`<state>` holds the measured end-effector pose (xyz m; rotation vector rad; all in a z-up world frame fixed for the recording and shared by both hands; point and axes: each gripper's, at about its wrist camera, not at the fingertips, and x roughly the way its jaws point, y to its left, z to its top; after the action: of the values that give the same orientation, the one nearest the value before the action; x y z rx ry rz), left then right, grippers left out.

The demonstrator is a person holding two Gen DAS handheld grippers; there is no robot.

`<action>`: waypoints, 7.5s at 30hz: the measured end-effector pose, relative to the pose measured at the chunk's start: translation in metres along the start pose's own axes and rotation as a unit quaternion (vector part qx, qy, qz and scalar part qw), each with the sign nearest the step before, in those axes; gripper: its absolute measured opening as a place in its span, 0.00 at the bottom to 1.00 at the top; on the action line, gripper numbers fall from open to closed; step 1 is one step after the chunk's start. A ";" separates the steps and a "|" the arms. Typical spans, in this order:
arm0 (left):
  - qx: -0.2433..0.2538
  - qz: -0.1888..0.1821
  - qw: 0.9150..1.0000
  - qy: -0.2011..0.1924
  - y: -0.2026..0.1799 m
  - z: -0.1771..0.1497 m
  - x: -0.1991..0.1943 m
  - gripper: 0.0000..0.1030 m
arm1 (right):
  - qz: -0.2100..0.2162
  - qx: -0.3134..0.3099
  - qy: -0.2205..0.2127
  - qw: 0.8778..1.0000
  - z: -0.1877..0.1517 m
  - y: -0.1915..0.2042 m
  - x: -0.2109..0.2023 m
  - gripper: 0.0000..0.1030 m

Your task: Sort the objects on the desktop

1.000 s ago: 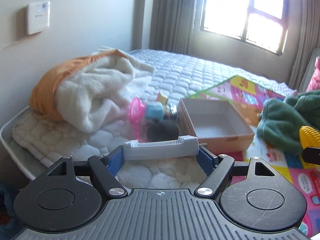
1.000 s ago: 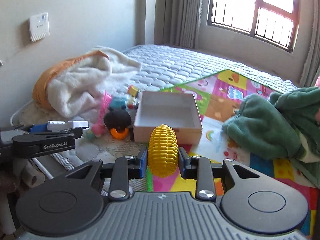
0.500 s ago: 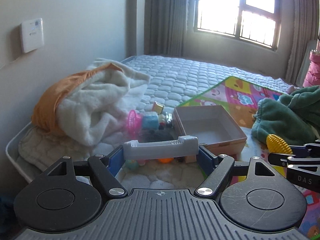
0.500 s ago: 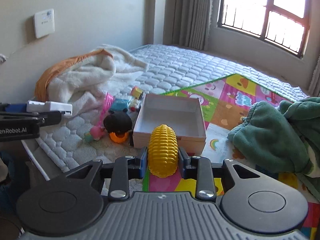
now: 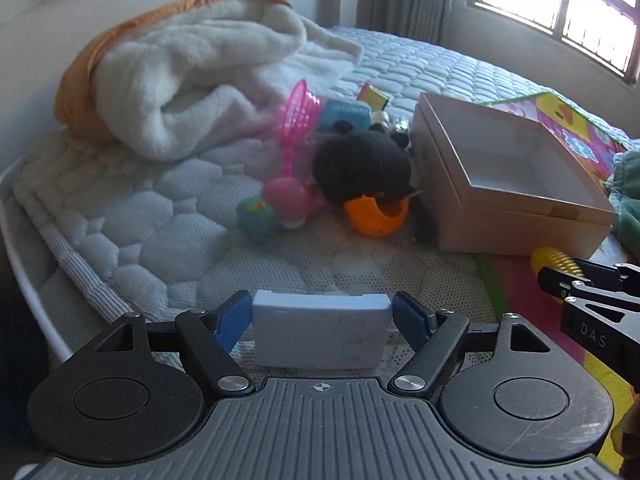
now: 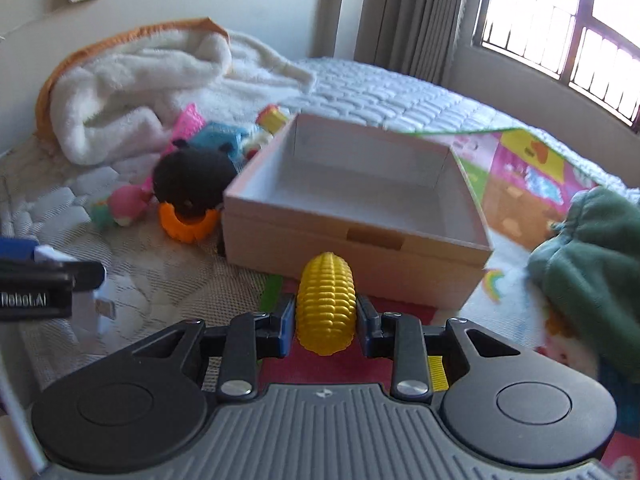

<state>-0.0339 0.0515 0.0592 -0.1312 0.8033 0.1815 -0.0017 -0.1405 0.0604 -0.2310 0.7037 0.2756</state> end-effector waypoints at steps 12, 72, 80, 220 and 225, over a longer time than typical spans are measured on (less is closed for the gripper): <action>-0.055 -0.025 0.998 -0.005 -0.006 -0.016 0.011 0.82 | -0.056 -0.081 -0.041 0.994 -0.047 0.004 0.013 0.36; -0.001 0.037 0.999 -0.016 -0.046 -0.021 0.042 1.00 | 0.288 -0.068 0.014 0.955 0.161 0.030 0.153 0.56; 0.006 0.013 1.000 -0.003 -0.043 -0.015 0.039 1.00 | 0.268 -0.098 -0.045 0.957 0.140 -0.002 0.085 0.55; 0.148 -0.058 0.987 -0.036 -0.091 -0.048 -0.062 0.95 | 0.125 -0.085 -0.041 0.988 -0.058 -0.085 -0.084 0.56; 0.145 -0.057 0.987 -0.043 -0.096 -0.044 -0.071 0.95 | 0.128 -0.073 -0.059 0.987 -0.052 -0.090 -0.101 0.50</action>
<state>-0.0932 -0.0582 0.0848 0.1040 0.7251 -0.0391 -0.0773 -0.2573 0.0995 -0.2613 0.5961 0.5830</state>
